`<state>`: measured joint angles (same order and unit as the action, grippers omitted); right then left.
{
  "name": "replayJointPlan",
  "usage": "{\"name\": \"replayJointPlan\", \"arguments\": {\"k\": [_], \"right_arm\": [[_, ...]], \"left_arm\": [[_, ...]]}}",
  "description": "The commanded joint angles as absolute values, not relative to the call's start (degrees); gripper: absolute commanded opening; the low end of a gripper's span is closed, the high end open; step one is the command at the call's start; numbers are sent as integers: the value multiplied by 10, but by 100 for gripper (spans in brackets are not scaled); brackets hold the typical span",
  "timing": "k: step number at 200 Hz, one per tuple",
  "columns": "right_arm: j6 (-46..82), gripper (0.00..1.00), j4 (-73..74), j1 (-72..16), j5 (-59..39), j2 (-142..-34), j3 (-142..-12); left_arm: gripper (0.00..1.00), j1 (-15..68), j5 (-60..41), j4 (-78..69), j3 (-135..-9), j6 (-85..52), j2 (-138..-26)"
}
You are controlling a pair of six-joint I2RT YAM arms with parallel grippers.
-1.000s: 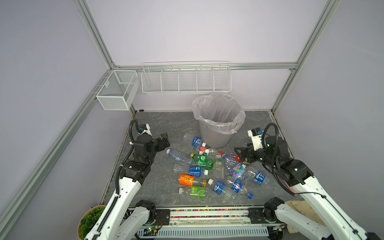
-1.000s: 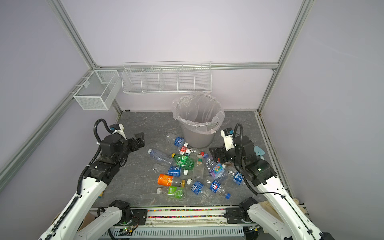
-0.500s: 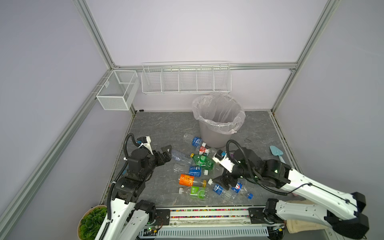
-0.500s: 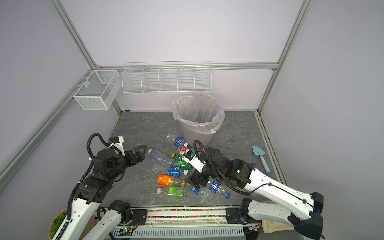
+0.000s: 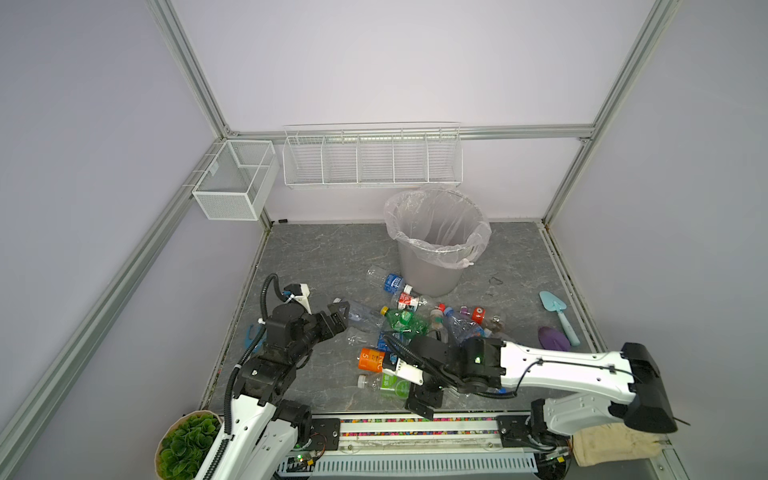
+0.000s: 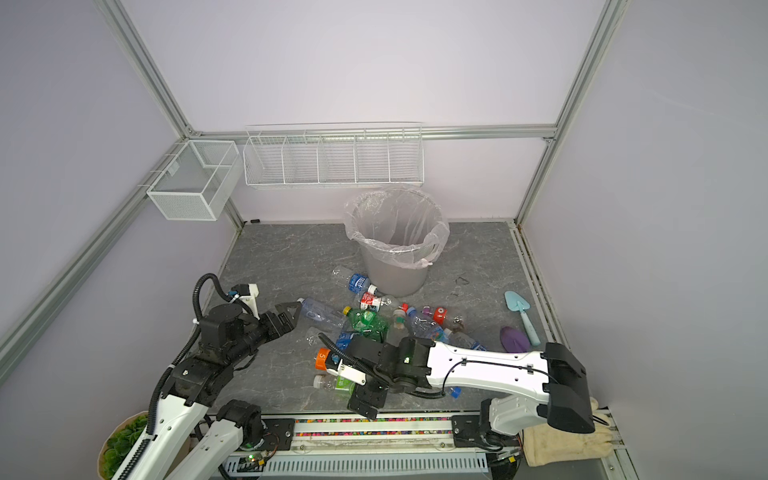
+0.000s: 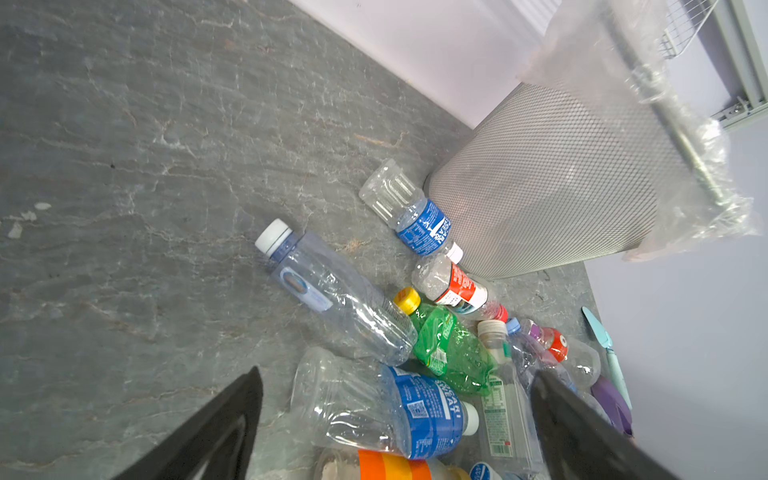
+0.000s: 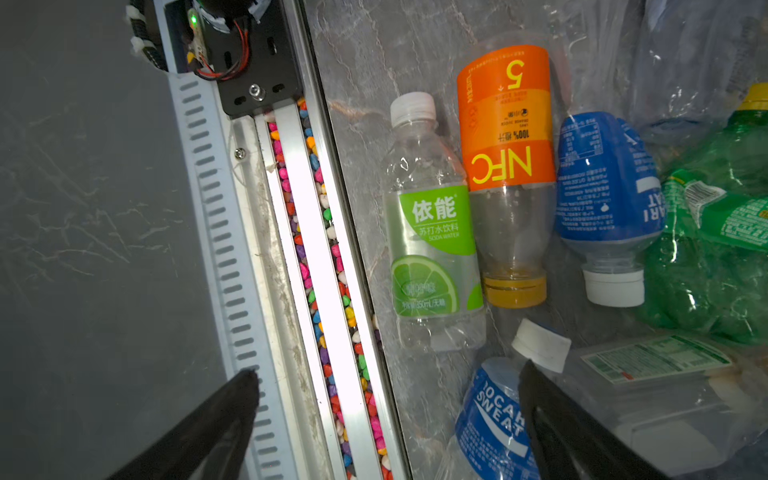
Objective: Throw the plastic bottles in the bin
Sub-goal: 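Lower the right gripper onto the clear green-label bottle and close it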
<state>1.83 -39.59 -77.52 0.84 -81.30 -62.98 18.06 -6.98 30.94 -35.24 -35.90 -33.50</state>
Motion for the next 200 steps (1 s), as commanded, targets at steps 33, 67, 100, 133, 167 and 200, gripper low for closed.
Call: {"name": "replayJointPlan", "arguments": {"k": [33,67,100,133,167,200], "right_arm": [[-16,96,-414,-792,48,-897,-676],[-22,91,-415,-794,57,-938,-689],[-22,90,-408,-794,49,-968,-694],[-20,90,-406,-794,66,-992,-703],[-23,90,-415,-795,97,-1017,-716],[-25,88,-414,-794,102,-1033,-718]], "left_arm": [[100,181,-55,306,-348,-385,-316],[99,174,-24,319,-340,-397,-327],[100,139,-46,316,-323,-421,-338],[99,89,-85,309,-301,-437,-323],[100,86,-84,311,-299,-439,-316],[100,85,-77,320,-305,-439,-312]]}}
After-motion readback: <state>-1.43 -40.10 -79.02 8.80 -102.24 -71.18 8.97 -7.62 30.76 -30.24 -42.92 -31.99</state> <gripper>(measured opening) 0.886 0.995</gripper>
